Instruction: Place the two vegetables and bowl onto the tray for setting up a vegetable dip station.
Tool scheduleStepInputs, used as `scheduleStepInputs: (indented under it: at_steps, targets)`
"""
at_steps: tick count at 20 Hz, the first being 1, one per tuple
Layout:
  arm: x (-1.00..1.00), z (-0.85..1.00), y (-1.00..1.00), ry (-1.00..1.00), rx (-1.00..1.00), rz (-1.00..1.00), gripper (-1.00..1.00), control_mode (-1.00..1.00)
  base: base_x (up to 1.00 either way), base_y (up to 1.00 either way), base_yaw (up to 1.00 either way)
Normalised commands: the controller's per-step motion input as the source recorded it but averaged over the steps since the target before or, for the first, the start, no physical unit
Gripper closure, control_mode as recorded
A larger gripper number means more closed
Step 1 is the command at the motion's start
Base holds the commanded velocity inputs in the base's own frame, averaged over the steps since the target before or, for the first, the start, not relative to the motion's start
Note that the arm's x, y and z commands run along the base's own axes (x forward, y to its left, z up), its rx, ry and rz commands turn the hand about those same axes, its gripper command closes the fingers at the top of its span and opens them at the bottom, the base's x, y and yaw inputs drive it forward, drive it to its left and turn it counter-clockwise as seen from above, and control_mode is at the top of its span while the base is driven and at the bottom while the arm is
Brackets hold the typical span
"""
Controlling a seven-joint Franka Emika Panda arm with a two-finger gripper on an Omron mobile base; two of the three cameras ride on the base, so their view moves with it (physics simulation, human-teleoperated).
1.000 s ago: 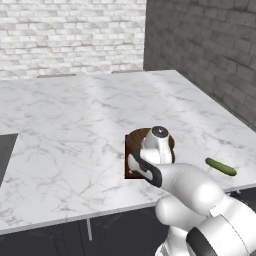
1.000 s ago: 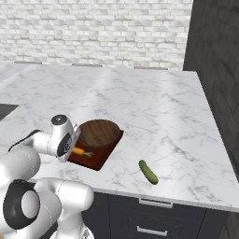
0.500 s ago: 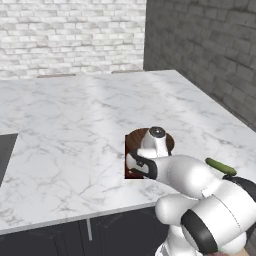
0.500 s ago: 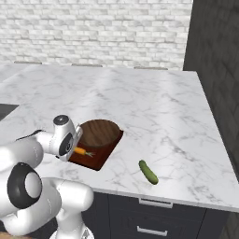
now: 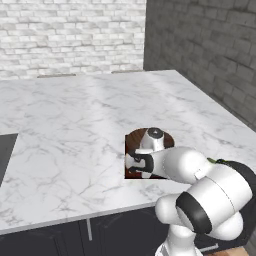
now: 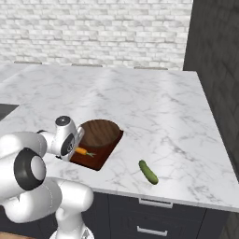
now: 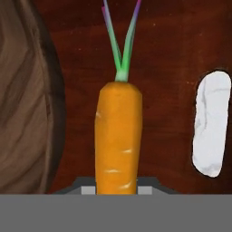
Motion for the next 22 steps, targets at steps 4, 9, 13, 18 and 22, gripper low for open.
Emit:
scheduleStepInputs:
  at_steps: [4,9,13,18,22]
  targets:
    - [0.11,-0.1,0.0,0.0,0.0,0.0,1.0,-1.0,0.0,0.0,0.0]
    - [0.05,-0.09,0.0,0.0,0.0,0.0,1.0,-1.0,0.0,0.0,0.0]
    - [0.02,-0.09,0.0,0.0,0.0,0.0,1.0,-1.0,0.0,0.0,0.0]
    - [0.01,-0.09,0.0,0.0,0.0,0.0,1.0,-1.0,0.0,0.0,0.0]
    - [0.02,-0.07,0.0,0.0,0.0,0.0,1.0,-1.0,0.0,0.0,0.0]
